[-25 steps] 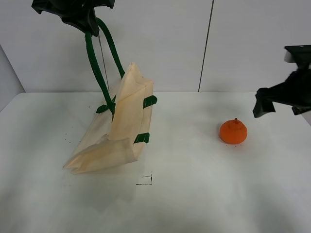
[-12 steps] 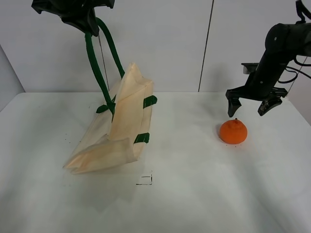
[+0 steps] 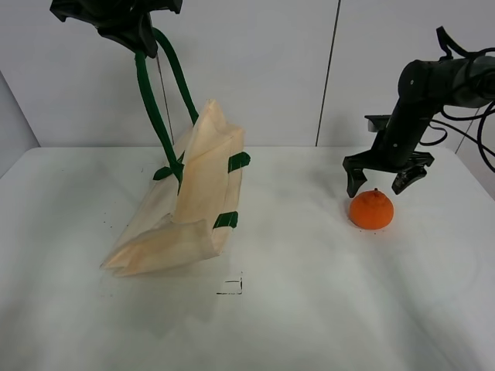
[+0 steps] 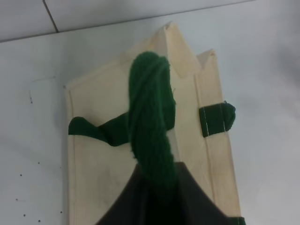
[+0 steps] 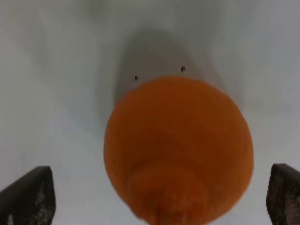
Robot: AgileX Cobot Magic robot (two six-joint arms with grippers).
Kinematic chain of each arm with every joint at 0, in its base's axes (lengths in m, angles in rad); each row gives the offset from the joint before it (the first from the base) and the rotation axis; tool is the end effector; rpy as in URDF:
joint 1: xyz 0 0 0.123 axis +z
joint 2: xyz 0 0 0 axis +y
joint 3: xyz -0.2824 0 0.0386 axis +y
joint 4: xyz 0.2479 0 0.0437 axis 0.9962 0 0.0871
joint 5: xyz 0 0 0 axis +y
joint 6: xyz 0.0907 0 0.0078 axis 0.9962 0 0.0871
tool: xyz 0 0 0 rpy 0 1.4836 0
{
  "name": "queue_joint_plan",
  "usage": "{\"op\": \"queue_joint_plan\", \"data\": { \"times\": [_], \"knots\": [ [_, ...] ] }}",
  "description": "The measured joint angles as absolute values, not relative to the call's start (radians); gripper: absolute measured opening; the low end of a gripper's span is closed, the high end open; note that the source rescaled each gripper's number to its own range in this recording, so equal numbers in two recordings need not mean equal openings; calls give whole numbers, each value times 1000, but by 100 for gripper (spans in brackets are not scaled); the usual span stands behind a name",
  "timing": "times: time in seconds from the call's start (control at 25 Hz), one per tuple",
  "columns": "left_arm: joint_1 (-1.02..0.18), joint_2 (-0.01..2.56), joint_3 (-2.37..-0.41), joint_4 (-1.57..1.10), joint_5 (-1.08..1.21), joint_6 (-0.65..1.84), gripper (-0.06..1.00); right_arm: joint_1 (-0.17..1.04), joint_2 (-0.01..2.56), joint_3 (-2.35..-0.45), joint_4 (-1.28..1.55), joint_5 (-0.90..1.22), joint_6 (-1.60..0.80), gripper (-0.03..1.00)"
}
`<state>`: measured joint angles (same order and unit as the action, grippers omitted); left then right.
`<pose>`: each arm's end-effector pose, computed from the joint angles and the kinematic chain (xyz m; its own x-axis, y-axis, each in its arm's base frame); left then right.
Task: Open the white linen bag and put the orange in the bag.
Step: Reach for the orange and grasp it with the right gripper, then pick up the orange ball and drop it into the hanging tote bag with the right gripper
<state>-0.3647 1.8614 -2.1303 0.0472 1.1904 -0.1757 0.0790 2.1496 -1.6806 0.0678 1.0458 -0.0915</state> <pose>0.3810 -0.1412 0.4230 -0.7350 0.1122 -0.6687 0.2157 0.9737 -0.0738 0.4388 0.0401 0.1753 -0.9799 -0.1351 -0.1468 -0.1437 0.9884 0.0497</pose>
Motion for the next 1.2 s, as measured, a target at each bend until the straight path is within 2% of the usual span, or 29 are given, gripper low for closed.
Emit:
{"op": "queue_joint_plan", "data": {
  "times": [0.52,0.56,0.6,0.64,0.76,0.8,1.0,1.2],
  "knots": [
    [-365,1861,-2130,48,1190,-172,0,79,2250,-1681,37,994,-58,99],
    [-365,1861,-2130,48,1190,-172,0,79,2252,-1681,47,990,-58,95],
    [-365,1861,-2130,48,1190,-172,0,79,2252,-1681,51,988,-58,87],
    [-365,1861,-2130,48,1190,-172,0,79,2252,-1681,52,988,-58,73],
    [-365,1861,-2130,48,1190,-172,0,79,2252,-1682,56,989,-57,14],
    [-365,1861,-2130,48,1190,-172,0,79,2248,-1684,59,991,-57,2],
    [-365,1861,-2130,48,1190,-172,0,79,2220,-1741,108,1037,-59,1],
    [-365,1857,-2130,53,1190,-172,0,79,2132,-1883,308,1101,-97,1]
  ]
}}
